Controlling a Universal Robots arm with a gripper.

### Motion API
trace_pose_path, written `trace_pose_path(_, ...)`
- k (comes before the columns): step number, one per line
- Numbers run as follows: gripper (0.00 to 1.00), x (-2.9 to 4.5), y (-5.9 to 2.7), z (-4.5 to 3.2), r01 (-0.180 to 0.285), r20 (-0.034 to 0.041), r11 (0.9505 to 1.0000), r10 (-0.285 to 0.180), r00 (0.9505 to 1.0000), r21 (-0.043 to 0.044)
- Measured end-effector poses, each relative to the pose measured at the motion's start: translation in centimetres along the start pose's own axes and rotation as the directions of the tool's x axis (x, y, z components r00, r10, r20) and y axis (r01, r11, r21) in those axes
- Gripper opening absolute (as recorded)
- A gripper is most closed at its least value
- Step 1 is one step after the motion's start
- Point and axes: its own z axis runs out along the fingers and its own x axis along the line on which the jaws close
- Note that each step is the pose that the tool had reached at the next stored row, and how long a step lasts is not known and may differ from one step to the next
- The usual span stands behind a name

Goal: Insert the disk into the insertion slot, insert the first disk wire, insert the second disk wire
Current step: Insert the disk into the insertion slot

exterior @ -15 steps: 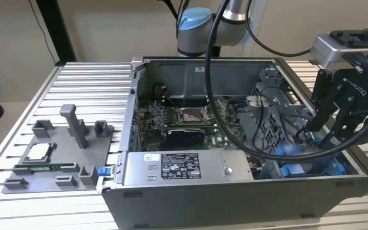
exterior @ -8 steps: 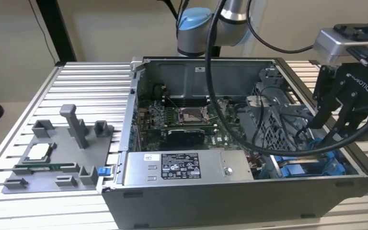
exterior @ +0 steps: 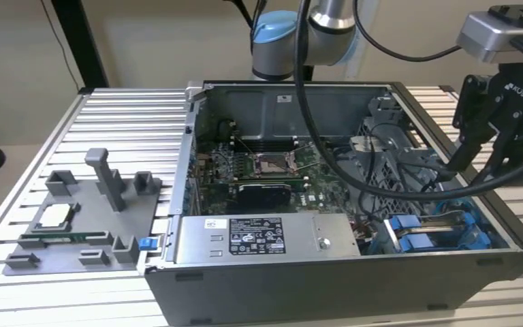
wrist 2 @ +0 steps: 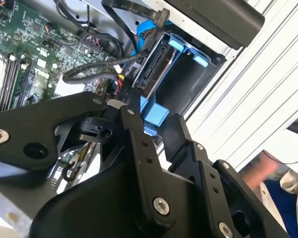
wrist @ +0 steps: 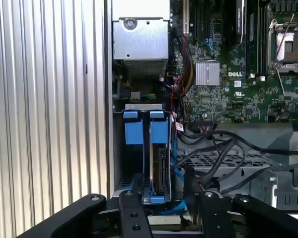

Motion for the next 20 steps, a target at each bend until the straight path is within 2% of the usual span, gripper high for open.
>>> trace_pose_path(4,1.00,-0.19,0.01,0.00,0.000,-0.0001,1.0000,0.000,1.0000,0.0005)
trace_pose_path(7,1.00,-0.31,0.01,0.04,0.000,0.0031,1.0000,0.000,1.0000,0.0026)
trace_pose_path(12,1.00,-0.40,0.01,0.26,0.001,0.0250,1.0000,-0.001,0.9997,0.0028)
trace_pose_path(17,1.00,-0.64,0.13,0.68,0.001,0.0337,1.0000,-0.001,0.9994,0.0033)
trace_pose_path(20,1.00,-0.69,0.21,0.94,0.003,0.0415,1.0000,-0.003,0.9991,0.0046)
